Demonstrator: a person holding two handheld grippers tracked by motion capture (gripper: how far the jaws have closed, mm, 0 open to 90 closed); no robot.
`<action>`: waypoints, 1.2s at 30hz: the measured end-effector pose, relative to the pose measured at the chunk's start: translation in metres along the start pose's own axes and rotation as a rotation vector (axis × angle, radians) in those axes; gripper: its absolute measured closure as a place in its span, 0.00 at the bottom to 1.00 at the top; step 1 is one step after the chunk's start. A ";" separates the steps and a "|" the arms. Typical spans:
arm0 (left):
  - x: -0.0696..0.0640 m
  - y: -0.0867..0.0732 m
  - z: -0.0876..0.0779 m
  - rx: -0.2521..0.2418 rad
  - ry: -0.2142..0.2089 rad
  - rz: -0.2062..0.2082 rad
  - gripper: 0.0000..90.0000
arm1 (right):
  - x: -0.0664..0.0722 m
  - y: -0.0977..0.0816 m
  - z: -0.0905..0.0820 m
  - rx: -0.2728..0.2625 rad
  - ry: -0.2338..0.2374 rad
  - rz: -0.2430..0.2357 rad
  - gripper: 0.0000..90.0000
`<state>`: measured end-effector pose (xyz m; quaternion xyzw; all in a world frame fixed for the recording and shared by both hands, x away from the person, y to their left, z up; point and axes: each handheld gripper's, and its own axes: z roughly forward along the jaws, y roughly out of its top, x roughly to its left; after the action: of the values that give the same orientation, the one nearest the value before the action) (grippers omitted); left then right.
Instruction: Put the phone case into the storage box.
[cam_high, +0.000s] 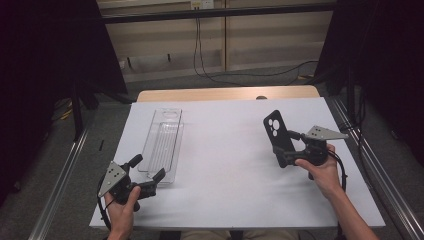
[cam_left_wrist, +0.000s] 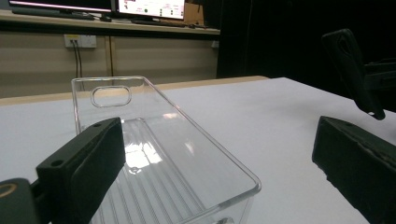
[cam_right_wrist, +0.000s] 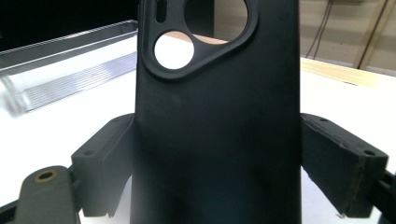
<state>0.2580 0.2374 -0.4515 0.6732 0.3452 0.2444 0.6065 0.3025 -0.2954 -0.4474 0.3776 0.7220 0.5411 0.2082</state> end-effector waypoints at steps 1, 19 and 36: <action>-0.001 0.000 0.000 -0.009 0.005 -0.007 0.03 | 0.002 -0.001 -0.001 -0.002 0.006 -0.009 0.16; -0.008 0.002 0.007 0.009 -0.004 -0.012 0.03 | 0.035 -0.009 -0.007 -0.020 0.101 -0.018 0.15; -0.018 0.006 0.017 0.033 -0.081 0.007 0.06 | 0.064 -0.007 0.007 -0.021 0.210 -0.067 0.15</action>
<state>0.2597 0.2127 -0.4462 0.6937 0.3221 0.2134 0.6079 0.2649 -0.2423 -0.4495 0.2924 0.7464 0.5779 0.1531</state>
